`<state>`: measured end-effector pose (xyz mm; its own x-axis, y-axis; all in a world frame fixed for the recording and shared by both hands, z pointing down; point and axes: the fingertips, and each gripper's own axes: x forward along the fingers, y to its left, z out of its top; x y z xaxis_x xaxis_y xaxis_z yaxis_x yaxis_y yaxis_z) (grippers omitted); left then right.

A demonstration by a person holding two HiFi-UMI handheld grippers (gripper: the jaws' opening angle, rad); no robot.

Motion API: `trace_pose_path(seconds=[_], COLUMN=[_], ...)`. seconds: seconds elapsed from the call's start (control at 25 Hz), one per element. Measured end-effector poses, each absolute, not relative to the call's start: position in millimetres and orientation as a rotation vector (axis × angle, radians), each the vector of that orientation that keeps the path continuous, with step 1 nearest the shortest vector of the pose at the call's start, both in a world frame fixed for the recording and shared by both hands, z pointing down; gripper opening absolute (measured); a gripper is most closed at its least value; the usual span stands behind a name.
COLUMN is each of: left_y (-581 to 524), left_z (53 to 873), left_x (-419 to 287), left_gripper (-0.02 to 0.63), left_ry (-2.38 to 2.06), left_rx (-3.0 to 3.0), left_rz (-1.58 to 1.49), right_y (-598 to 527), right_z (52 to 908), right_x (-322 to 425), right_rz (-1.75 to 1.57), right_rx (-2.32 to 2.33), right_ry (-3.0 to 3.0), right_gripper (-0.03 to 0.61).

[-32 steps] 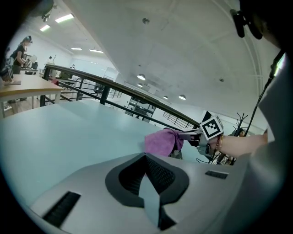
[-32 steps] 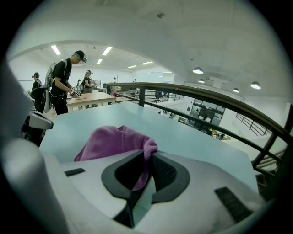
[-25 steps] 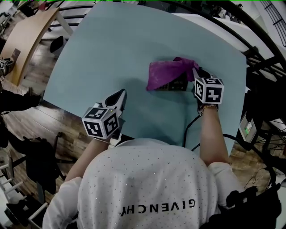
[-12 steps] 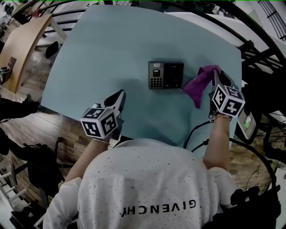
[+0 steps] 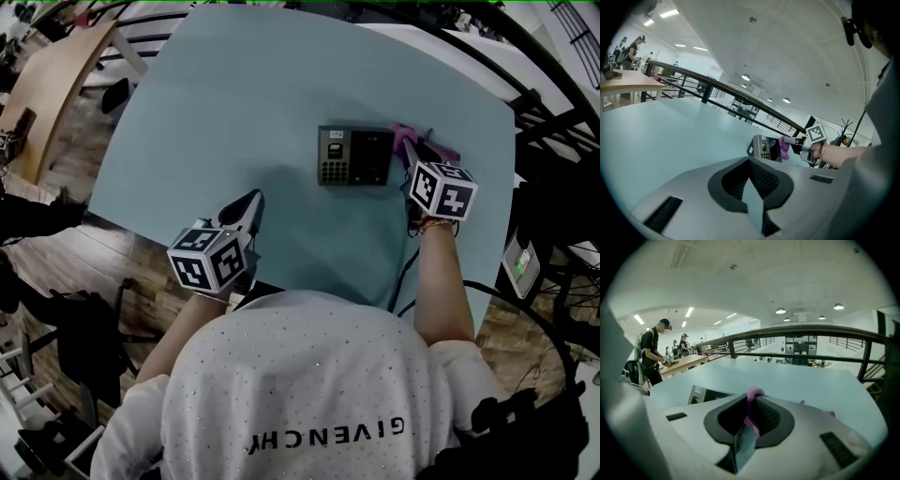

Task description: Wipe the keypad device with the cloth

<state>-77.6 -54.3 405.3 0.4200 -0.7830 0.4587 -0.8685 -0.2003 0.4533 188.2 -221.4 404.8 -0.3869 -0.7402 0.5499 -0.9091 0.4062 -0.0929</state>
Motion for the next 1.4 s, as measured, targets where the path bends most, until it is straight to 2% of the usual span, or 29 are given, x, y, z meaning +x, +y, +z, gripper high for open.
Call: trace_pose_path(seconds=[0.64, 1.4], left_y=[-43, -58], left_z=[414, 404], left_x=[-88, -63], left_gripper=[0.0, 0.0], left_ry=[-1.392, -1.234], left_rx=[1.998, 2.112], left_rz=[0.204, 0.201], right_y=[-198, -128], right_z=[443, 485], right_x=[171, 185], right_rz=[0.803, 0.97], right_rx=[1.352, 1.363], right_ry=[-2.265, -2.078], right_gripper=[0.038, 0.038])
